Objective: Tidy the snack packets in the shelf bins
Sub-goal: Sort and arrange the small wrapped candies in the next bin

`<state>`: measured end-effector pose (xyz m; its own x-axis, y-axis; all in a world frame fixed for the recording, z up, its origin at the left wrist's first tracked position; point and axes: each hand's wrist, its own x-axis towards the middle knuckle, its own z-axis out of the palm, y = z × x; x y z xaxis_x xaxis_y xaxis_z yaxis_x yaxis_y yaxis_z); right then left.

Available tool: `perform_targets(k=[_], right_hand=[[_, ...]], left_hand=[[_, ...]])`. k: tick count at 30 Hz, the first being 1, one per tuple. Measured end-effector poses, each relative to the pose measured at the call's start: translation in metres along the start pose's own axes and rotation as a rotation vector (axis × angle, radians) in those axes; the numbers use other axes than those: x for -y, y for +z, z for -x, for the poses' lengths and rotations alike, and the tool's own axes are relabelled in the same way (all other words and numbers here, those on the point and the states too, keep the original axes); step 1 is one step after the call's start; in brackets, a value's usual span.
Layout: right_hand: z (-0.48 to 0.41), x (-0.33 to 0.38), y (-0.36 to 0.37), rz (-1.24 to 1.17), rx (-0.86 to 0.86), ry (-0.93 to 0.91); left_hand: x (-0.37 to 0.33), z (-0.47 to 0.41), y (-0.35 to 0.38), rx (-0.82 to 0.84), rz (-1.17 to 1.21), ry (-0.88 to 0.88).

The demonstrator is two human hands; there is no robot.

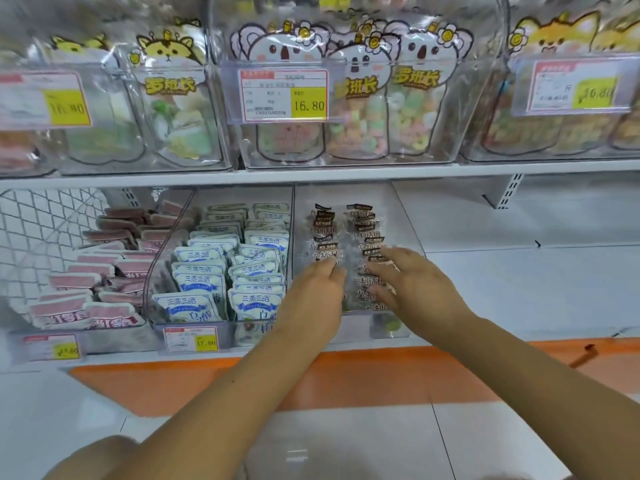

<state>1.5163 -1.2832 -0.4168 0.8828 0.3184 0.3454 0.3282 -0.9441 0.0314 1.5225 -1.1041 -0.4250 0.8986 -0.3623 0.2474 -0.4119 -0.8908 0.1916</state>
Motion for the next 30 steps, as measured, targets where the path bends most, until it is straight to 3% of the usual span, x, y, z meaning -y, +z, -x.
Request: perform_targets(k=[2, 4, 11, 16, 21, 30], right_hand=[[0.021, 0.01, 0.003, -0.03, -0.076, -0.017], [0.038, 0.022, 0.009, 0.02, -0.054, -0.065], [0.022, 0.01, 0.027, 0.034, 0.317, -0.001], [0.006, 0.006, 0.029, -0.163, 0.532, 0.085], [0.006, 0.015, 0.025, -0.219, 0.499, 0.16], [0.028, 0.026, 0.025, -0.094, 0.263, 0.14]], left_hand=[[-0.003, 0.013, 0.0, -0.024, 0.084, -0.002], [-0.007, 0.027, 0.002, 0.052, 0.07, 0.007], [-0.006, 0.032, 0.01, 0.312, -0.116, -0.029], [-0.006, 0.024, 0.014, 0.369, -0.144, -0.07], [-0.007, 0.025, 0.018, 0.317, -0.124, -0.04], [-0.002, 0.034, 0.017, 0.113, -0.025, 0.047]])
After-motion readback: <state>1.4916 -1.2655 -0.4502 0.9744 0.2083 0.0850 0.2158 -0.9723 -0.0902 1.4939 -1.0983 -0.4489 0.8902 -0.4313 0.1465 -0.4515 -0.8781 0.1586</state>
